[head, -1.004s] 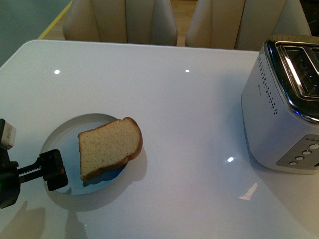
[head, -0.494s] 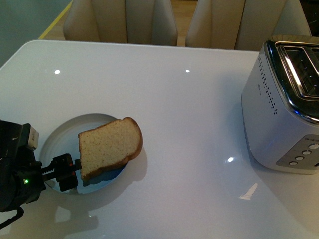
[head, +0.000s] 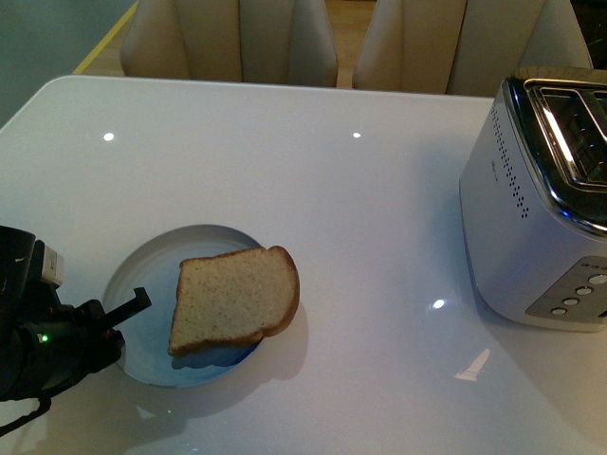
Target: Left arm holds plate, right arm toasts bread
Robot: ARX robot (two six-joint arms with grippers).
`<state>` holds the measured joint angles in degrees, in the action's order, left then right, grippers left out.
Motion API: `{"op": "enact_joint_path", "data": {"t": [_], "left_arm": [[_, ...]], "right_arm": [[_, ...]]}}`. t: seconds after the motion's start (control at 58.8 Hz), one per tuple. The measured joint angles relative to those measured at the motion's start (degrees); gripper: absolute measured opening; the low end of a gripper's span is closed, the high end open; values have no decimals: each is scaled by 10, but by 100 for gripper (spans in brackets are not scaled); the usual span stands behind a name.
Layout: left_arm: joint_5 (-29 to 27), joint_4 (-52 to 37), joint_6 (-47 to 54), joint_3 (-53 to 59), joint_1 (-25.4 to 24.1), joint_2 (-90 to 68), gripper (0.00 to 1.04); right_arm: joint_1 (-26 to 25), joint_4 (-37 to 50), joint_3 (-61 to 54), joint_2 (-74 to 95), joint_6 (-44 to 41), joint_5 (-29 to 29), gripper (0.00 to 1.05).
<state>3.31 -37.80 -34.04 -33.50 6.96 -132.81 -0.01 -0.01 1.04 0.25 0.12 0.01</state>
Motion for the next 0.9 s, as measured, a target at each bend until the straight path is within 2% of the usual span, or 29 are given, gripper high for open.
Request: {"op": "enact_joint_path", "data": {"t": [0.357,0.511,0.63,0.749,0.902], "left_arm": [[52,86,-40,70,-12,132,3],[52,127,-64,107,-28,222,3],[40,198,-80,124,-33,325,3],[28,273,-96,122,-20,431,3],[6,359,-125,76,27,527,3]], "right_arm": [[0,0,0,0,0,0,96],[0,0,0,0,0,0,96],[0,0,0,0,0,0,96],[0,0,0,0,0,0,96],[0,0,0,0,0,0,96]]}}
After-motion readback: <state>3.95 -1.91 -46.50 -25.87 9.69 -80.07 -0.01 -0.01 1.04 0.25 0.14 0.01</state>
